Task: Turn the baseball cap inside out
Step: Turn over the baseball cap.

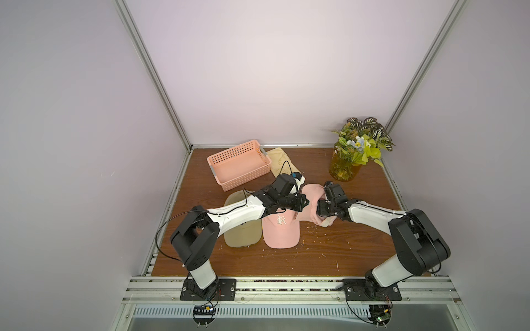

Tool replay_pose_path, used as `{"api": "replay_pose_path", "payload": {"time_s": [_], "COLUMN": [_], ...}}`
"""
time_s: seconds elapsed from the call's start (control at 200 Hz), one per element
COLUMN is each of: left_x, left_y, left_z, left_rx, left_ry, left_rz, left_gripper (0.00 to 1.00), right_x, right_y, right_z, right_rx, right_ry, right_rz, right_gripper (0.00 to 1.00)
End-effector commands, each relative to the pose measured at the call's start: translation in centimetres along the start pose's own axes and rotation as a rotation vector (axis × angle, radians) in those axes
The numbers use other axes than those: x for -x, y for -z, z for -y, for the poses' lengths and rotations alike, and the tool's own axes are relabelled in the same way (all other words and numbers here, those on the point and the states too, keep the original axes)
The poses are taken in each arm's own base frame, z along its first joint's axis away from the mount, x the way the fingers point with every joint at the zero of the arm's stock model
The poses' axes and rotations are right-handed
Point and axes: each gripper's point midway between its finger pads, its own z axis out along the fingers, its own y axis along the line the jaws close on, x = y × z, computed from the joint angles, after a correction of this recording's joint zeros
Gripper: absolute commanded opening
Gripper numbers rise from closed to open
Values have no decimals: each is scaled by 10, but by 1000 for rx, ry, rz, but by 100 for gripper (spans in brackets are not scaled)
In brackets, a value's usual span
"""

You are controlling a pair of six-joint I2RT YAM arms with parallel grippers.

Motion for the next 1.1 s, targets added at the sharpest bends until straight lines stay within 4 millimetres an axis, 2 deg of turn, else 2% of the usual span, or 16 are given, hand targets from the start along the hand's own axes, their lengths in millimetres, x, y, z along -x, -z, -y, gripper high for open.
{"api": "replay_pose_path", "payload": {"time_s": [0.0,0.095,0.185,0.265,0.41,0.515,0.595,0.666,0.766,0.961,1.091], "left_x": [-9,-8,-10,-11,-11,-8,-2,7,24,64,76], "left_y": [-8,-8,-10,-12,-13,-11,-8,-5,3,26,34], "left_z": [-12,-14,-14,-16,-15,-12,-7,-2,-1,2,7], "left_rx": [64,70,67,65,54,42,23,5,-3,-46,-61], "left_ry": [-33,-36,-38,-37,-40,-43,-44,-48,-48,-36,-50], "left_rz": [-31,-29,-37,-45,-45,-37,-18,3,33,129,142], "left_gripper": [0,0,0,0,0,0,0,0,0,0,0], "right_x": [1,-4,-8,-9,-5,3,10,15,24,43,53], "right_y": [-7,-13,-17,-18,-13,-3,10,29,60,127,155], "right_z": [8,9,11,13,13,5,-12,-31,-45,-52,-46], "right_rx": [-56,-67,-82,-90,-82,-22,87,208,330,490,513], "right_ry": [-32,-34,-35,-36,-29,-6,33,82,118,125,97], "right_rz": [-4,-23,-33,-30,-1,36,68,89,133,270,339], "right_gripper": [67,60,48,33,12,0,0,0,0,0,0]}}
